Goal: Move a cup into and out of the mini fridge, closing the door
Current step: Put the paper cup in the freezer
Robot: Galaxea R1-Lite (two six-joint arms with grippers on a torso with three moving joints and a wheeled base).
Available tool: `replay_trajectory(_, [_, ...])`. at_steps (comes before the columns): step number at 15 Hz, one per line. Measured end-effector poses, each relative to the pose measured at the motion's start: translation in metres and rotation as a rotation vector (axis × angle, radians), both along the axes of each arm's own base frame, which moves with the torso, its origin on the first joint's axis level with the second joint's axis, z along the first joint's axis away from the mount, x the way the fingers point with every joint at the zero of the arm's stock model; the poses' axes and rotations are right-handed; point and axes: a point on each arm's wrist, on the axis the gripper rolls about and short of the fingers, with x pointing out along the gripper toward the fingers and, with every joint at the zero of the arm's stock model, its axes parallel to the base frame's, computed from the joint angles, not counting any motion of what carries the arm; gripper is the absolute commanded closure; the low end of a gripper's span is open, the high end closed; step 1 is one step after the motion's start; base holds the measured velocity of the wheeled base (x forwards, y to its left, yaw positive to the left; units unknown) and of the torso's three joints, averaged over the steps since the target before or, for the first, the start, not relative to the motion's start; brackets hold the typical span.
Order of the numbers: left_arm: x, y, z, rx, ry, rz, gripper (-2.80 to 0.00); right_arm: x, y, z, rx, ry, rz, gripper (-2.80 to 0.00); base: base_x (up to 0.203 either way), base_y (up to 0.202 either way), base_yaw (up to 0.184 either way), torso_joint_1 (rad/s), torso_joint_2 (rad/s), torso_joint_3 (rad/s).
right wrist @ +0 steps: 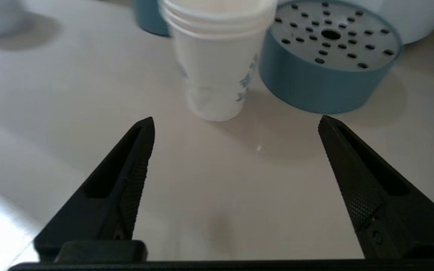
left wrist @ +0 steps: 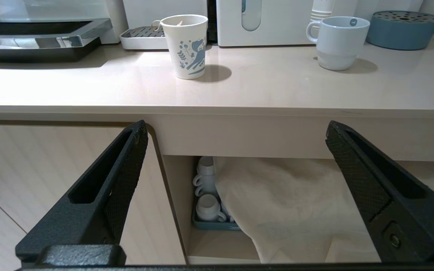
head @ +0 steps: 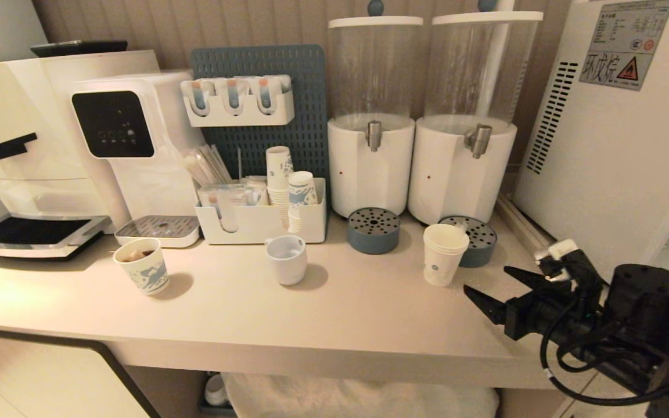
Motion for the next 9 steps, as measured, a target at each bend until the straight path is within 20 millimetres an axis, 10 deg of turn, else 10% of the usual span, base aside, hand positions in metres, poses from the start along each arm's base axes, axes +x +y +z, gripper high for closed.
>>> replay_trajectory(9, [0.0,0.0,0.0,-0.002,-0.002,0.0,-2.8,0.041,0.024,-0.024,-0.024,-0.029,-0.043,-2.8,0.0,0.0,0.0,0.0,0.0,0.0])
